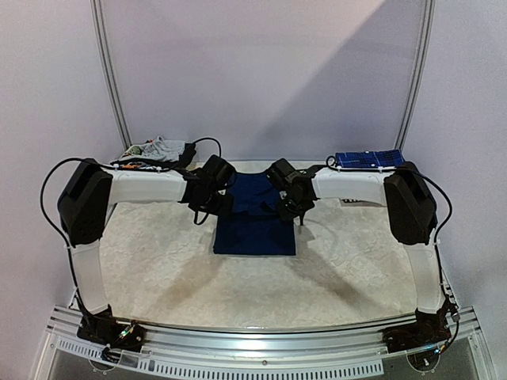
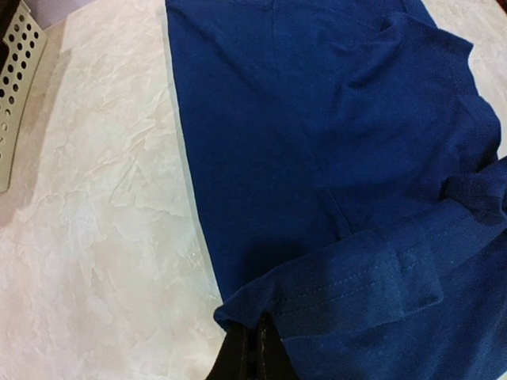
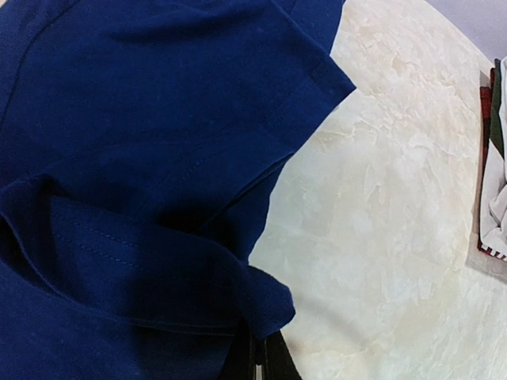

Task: Fold and stack the mixed laundry pile
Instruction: Fold the rectangle-folded T-shirt at the center of the board, then smooth out the 2/3-rectangle-folded T-shirt at the center of the board, then pick up the 2/3-rectangle-folded T-shirt from the center of the board.

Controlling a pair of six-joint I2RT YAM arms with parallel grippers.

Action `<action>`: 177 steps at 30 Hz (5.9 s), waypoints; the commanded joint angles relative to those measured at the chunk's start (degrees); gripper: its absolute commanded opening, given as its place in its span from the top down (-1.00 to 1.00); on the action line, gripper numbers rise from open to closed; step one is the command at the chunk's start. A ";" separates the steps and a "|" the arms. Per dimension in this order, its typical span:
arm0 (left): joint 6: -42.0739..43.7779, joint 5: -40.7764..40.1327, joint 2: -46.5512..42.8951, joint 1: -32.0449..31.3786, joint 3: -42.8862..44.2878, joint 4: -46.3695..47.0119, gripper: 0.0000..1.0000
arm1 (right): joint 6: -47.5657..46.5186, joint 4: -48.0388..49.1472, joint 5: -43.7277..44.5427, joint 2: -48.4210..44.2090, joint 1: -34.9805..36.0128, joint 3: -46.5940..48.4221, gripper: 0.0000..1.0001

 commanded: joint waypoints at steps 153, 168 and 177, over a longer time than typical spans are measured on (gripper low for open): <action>-13.35 -1.59 -33.55 -13.13 -45.85 11.12 -0.55 | 17.29 28.51 -47.58 -37.02 -3.44 -57.29 -0.41; -13.44 9.72 -28.53 -8.59 -48.33 21.77 -0.36 | 18.99 34.52 -50.96 -28.09 -3.44 -56.22 -0.16; -12.96 14.72 -22.91 -5.13 -47.28 28.79 -0.24 | 18.95 33.81 -47.95 -21.44 -3.39 -52.70 0.02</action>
